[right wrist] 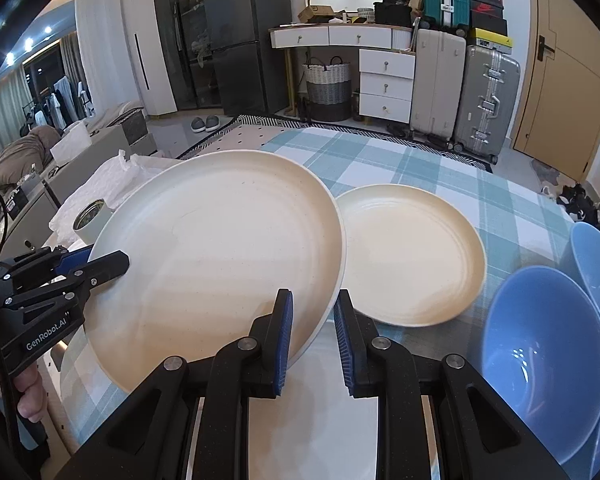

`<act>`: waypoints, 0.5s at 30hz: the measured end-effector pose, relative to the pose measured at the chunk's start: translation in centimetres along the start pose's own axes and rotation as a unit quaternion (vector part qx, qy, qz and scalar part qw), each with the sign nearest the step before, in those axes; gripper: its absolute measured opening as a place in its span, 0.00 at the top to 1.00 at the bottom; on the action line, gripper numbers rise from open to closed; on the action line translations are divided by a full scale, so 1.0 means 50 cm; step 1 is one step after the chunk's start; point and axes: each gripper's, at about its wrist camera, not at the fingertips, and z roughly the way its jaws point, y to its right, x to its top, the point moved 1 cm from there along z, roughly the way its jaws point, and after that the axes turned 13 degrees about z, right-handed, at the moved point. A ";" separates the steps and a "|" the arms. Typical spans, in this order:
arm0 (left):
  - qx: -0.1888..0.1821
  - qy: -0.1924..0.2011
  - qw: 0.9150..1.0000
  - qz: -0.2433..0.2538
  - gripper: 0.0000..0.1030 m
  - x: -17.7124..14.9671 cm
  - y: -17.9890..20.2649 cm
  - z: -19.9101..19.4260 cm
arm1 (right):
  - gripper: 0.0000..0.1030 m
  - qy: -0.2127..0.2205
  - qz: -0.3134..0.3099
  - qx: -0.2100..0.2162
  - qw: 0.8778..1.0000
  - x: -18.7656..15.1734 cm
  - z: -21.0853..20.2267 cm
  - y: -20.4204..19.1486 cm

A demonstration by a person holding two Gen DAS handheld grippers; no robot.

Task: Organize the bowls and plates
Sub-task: 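Lift the large cream plate with both grippers and carry it over another cream plate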

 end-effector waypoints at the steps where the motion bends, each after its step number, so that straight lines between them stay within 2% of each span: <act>1: -0.001 0.002 1.000 0.002 0.81 0.000 0.006 -0.006 | 0.79 0.002 0.002 -0.001 1.000 -0.003 -0.009 0.004; 15: -0.013 0.021 0.999 0.035 0.81 -0.001 0.113 -0.075 | 0.79 0.019 0.028 -0.024 0.999 -0.061 -0.111 0.065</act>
